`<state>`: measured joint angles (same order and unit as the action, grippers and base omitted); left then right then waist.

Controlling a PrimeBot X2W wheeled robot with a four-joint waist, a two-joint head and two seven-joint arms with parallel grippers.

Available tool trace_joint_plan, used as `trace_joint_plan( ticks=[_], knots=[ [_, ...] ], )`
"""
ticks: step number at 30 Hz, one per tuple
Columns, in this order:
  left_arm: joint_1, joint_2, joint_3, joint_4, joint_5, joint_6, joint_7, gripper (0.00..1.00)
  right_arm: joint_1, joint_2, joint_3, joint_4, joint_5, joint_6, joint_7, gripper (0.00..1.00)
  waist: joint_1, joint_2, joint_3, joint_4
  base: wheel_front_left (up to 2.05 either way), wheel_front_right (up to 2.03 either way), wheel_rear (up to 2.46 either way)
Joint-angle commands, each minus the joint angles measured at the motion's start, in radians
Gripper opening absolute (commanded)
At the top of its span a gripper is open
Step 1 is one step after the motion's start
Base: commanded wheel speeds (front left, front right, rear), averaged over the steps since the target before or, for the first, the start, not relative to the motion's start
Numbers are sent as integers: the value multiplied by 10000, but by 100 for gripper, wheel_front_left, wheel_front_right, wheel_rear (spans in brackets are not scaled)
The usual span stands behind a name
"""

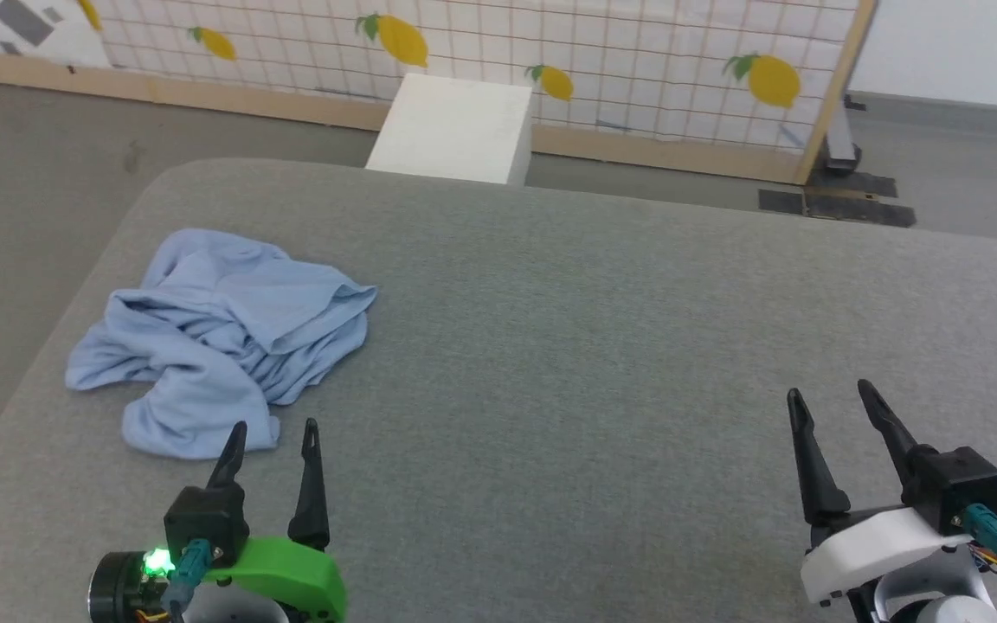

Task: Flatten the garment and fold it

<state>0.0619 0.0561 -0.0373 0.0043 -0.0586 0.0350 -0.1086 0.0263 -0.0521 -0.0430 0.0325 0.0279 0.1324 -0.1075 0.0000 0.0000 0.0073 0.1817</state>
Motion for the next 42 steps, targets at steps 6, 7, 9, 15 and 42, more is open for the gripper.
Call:
trace_joint_plan(
  ticks=[6,7,9,15,42],
  knots=[
    [223,-29,-3,58,-222,57,-220,100,140,8,141,133,138,-8,-225,100,0,0,-40,820,0,0,0],
    [239,-30,-1,64,-231,59,-238,100,142,8,167,148,151,-9,-243,100,0,0,-48,903,0,0,0],
    [278,-31,1,80,-246,56,-279,100,150,9,223,179,180,-9,-284,100,0,0,-68,1080,0,0,0],
    [394,-33,-5,117,-302,63,-402,100,158,10,392,284,245,-10,-408,100,0,0,-121,1542,0,0,0],
    [673,-46,-223,192,-665,216,-957,100,183,14,484,588,365,-13,-966,100,0,0,-53,2759,0,0,0]
  ],
)
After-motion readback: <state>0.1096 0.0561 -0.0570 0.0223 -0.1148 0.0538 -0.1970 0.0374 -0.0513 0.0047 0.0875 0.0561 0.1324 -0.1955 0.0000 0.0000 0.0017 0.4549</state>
